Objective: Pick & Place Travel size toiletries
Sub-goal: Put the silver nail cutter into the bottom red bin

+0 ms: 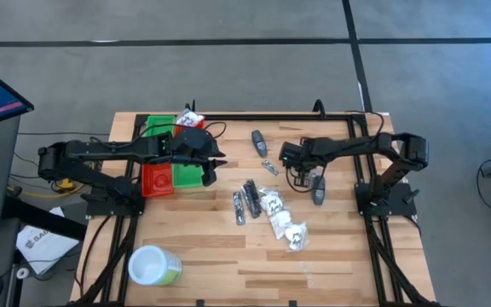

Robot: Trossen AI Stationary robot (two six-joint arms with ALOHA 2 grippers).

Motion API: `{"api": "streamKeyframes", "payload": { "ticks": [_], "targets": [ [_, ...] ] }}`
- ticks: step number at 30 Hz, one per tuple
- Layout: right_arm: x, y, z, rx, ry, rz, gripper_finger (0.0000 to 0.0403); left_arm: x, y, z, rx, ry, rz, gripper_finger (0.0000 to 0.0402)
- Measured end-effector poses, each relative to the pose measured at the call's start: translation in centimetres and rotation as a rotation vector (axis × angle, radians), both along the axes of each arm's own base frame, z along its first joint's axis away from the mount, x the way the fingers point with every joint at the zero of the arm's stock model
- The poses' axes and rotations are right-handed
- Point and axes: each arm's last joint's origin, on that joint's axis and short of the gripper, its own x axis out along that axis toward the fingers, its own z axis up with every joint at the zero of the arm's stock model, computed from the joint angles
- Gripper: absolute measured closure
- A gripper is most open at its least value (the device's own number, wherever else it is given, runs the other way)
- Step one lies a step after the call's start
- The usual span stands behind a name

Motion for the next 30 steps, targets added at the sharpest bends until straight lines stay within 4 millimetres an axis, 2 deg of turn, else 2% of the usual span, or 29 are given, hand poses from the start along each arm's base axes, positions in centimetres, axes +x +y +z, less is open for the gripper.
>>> {"api": "streamKeyframes", "payload": {
  "ticks": [6,15,30],
  "targets": [
    [2.4,0.5,2.8,0.023,-0.135,0.041,0.0394,0.1,0.0,0.1,0.003,-0.013,0.0,0.03],
    [6.4,2.9,7.2,0.015,-0.433,0.197,0.0394,0.3,0.1,0.4,0.011,-0.054,0.0,0.03],
    [8.8,3.2,9.6,0.016,-0.759,0.254,0.0394,0.3,0.1,1.4,0.031,-0.134,-0.008,0.03]
  ]
}}
